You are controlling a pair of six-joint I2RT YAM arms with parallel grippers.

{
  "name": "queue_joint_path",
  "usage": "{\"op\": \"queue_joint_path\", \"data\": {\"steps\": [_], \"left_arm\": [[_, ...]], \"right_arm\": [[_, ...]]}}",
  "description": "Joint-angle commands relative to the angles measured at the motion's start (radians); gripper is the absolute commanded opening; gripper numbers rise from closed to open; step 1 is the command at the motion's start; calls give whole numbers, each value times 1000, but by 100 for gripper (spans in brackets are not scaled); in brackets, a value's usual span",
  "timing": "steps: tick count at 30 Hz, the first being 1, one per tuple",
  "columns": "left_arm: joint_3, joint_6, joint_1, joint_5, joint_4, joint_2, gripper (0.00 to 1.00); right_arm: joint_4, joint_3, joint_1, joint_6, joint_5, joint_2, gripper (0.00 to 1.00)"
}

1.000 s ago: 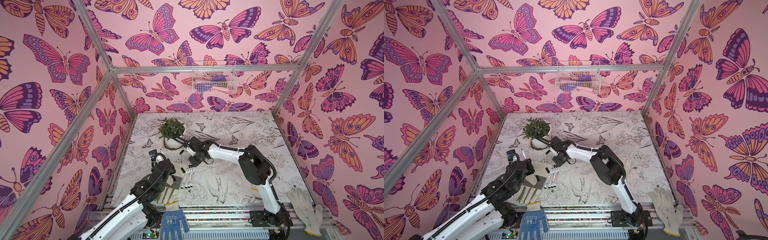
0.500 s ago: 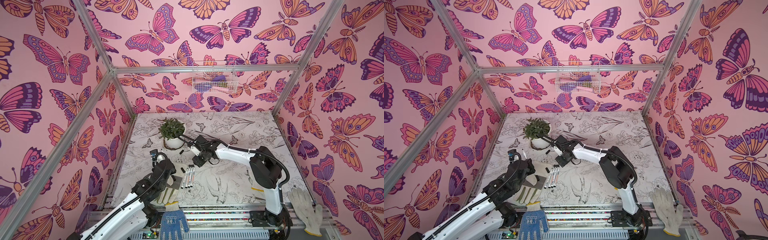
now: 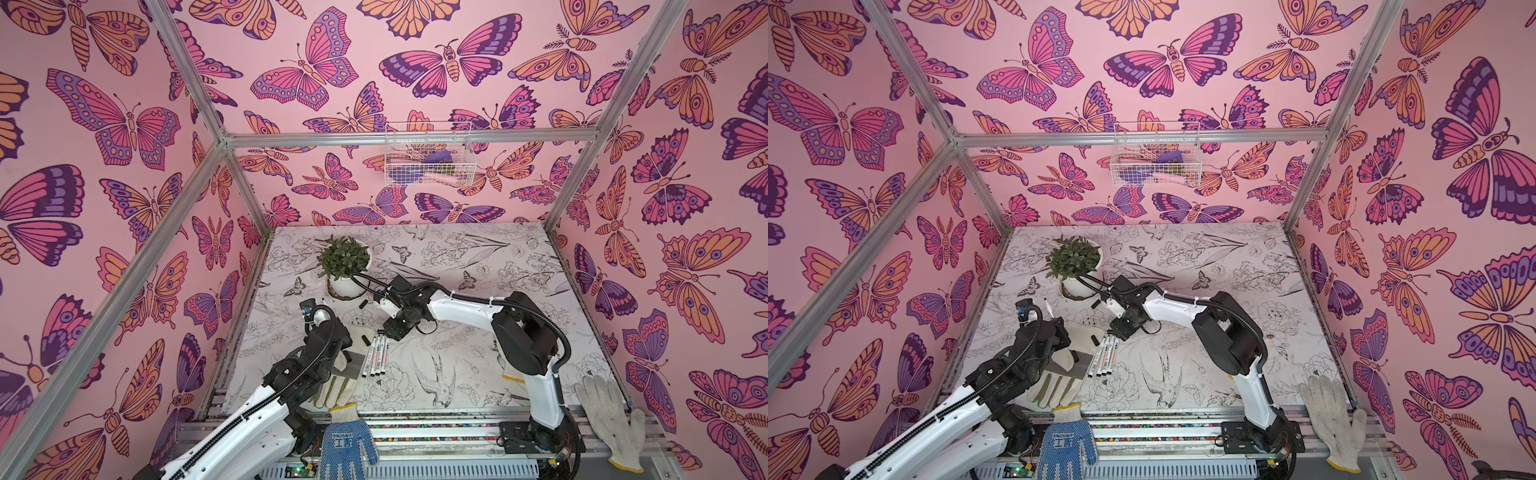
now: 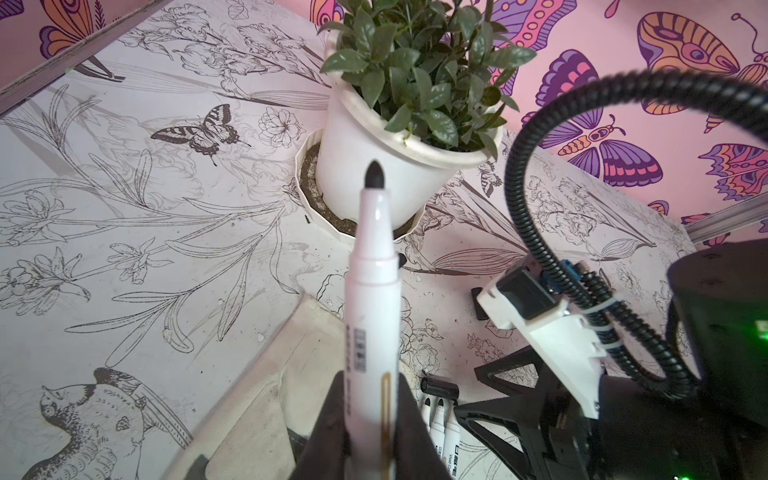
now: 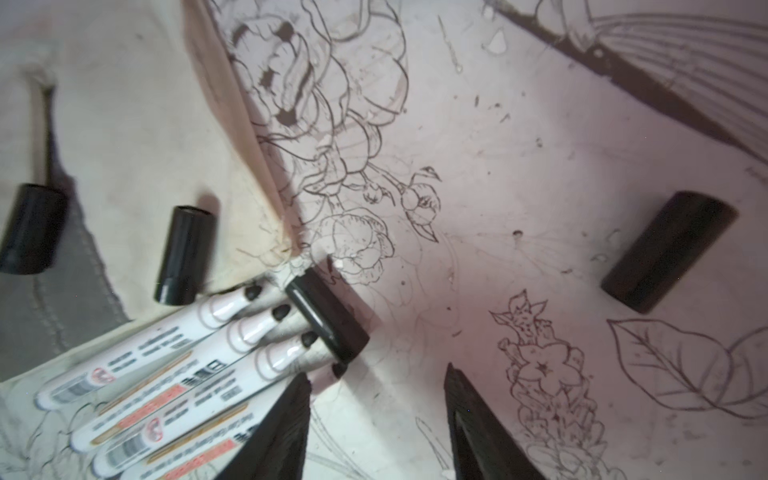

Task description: Insert the pens into the pen caps

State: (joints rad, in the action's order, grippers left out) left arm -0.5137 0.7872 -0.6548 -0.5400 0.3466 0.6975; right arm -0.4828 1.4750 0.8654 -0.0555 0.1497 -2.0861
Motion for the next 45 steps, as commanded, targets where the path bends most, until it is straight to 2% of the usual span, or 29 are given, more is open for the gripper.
{"op": "queue_joint_path", "data": {"steps": [1, 12, 18, 22, 26, 31, 37, 45], "left_arm": [[-14, 1, -2, -14, 23, -6, 0], [-17, 6, -1, -14, 23, 0, 0], [-16, 4, -1, -15, 22, 5, 0], [-14, 3, -1, -15, 22, 5, 0], [-10, 3, -1, -16, 19, 2, 0], [-9, 6, 0, -13, 18, 0, 0], [-12, -12, 0, 8, 10, 27, 0], [13, -77, 0, 125, -84, 74, 0]], "right_arm": [[-29, 33, 4, -2, -34, -28, 54], [-51, 133, -9, -38, -175, -79, 53], [-100, 236, -31, -56, -138, -120, 51], [-55, 172, -31, -59, -66, -64, 51], [-20, 109, -31, -70, 57, -29, 51], [14, 104, -66, -134, 65, -13, 52], [18, 136, -133, -174, 14, 23, 52], [-117, 265, -148, -144, -63, -70, 52]]}}
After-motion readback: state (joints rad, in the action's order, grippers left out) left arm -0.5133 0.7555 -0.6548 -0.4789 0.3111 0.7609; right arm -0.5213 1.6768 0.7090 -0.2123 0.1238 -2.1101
